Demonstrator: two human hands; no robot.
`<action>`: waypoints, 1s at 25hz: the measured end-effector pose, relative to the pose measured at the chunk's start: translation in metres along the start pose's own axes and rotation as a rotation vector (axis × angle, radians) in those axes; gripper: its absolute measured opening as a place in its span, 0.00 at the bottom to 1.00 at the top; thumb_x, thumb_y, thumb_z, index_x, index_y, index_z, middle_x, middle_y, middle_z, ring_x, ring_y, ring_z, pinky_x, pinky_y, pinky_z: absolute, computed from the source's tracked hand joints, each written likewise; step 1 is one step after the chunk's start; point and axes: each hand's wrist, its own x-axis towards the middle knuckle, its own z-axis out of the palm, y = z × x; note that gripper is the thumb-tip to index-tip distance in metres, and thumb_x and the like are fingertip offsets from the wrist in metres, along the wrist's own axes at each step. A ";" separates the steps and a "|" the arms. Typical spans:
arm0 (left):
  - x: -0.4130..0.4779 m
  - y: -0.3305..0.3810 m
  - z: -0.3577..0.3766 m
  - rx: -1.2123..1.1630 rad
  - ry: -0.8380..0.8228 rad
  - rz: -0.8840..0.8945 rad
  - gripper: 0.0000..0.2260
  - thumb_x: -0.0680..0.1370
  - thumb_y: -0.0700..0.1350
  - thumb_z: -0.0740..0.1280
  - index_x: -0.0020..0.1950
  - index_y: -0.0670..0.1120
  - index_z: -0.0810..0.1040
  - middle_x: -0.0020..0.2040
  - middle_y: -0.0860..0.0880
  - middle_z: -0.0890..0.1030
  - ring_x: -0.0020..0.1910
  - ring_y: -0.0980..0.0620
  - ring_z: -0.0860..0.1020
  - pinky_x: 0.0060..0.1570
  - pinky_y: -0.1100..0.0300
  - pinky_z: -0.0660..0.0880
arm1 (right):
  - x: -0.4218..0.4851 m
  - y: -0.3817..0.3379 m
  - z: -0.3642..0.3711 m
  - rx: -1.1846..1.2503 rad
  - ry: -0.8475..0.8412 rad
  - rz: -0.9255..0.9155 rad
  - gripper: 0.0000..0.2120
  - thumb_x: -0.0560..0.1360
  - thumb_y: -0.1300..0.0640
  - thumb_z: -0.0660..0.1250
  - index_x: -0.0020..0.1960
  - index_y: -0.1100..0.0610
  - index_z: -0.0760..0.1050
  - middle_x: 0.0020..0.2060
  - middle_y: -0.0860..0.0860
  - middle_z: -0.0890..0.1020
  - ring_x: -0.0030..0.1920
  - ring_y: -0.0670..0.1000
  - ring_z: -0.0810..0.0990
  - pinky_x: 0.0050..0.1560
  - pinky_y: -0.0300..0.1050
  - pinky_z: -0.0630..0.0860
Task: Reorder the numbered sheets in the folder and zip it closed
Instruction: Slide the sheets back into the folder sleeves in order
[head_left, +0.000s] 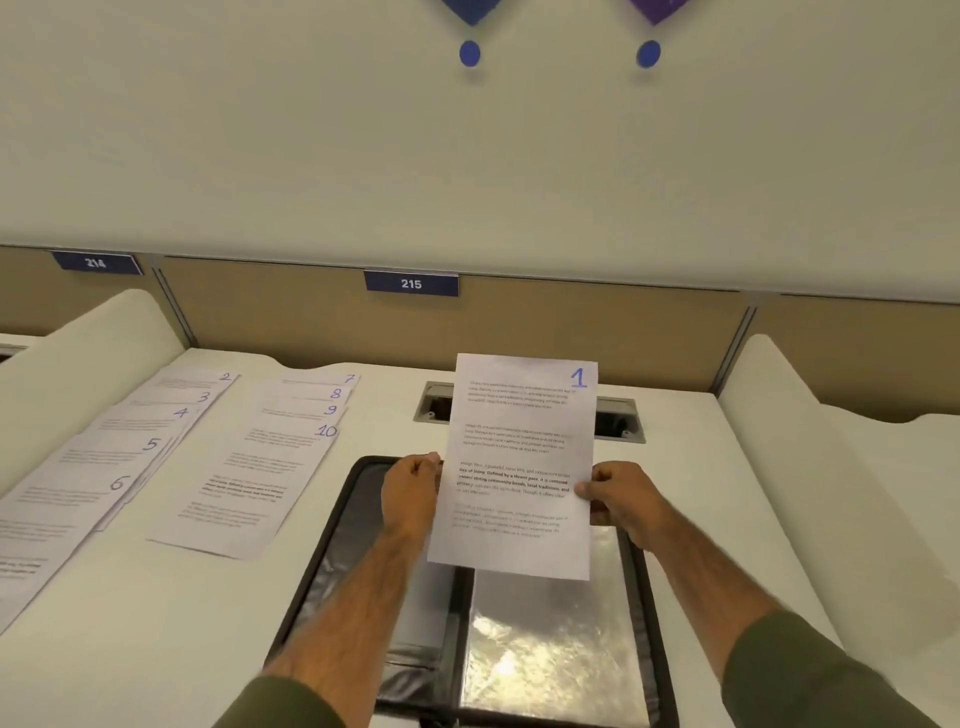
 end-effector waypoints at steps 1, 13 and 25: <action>0.005 -0.003 0.007 -0.032 0.022 -0.017 0.11 0.83 0.46 0.63 0.45 0.44 0.80 0.42 0.48 0.84 0.40 0.49 0.82 0.41 0.58 0.80 | 0.009 -0.003 -0.010 0.028 0.006 -0.005 0.05 0.77 0.68 0.69 0.52 0.68 0.77 0.51 0.58 0.86 0.46 0.58 0.87 0.50 0.58 0.84; 0.065 -0.063 0.104 0.768 -0.379 0.259 0.14 0.82 0.46 0.63 0.68 0.52 0.77 0.65 0.52 0.77 0.63 0.52 0.75 0.61 0.57 0.72 | 0.128 -0.044 -0.060 0.211 0.071 0.014 0.03 0.78 0.69 0.68 0.50 0.64 0.77 0.53 0.57 0.86 0.50 0.57 0.86 0.46 0.52 0.85; 0.103 -0.076 0.165 0.996 -0.392 0.642 0.04 0.79 0.51 0.66 0.49 0.52 0.78 0.48 0.54 0.76 0.49 0.53 0.72 0.53 0.56 0.69 | 0.196 -0.029 -0.060 0.253 0.102 -0.006 0.06 0.78 0.68 0.68 0.54 0.63 0.79 0.53 0.56 0.86 0.50 0.56 0.87 0.50 0.54 0.84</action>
